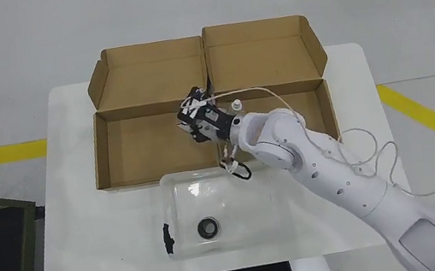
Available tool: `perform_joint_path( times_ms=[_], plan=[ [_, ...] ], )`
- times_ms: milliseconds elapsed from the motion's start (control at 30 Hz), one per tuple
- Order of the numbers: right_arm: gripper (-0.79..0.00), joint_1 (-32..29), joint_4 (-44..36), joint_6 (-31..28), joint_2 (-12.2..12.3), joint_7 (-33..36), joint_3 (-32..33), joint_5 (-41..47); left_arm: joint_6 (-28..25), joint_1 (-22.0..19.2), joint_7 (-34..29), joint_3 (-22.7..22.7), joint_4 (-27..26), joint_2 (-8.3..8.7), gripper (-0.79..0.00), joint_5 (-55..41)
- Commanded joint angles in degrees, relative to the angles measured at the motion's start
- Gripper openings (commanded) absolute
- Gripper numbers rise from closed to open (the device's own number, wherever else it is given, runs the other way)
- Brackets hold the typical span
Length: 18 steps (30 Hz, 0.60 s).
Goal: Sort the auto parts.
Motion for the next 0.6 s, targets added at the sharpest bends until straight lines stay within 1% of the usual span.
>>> perform_joint_path(
  times_ms=[0, 300, 567],
  plan=[
    [-0.785, 1.0, 1.6, 0.4, -0.6, 0.4, -0.8, 0.0, 0.0, 0.0, 0.0, 0.0, 0.0, 0.00, 0.000, 0.0],
    [-0.785, 5.6, 9.0, 1.6, -3.8, 3.3, -4.4, -0.9, 0.0, 0.0, 0.0, 0.0, 0.0, 0.00, 0.000, 0.0],
    [-0.785, 8.0, 14.1, 2.4, -6.4, 4.9, -6.9, -2.1, 0.0, 0.0, 0.0, 0.0, 0.0, 0.00, 0.000, 0.0]
  ],
)
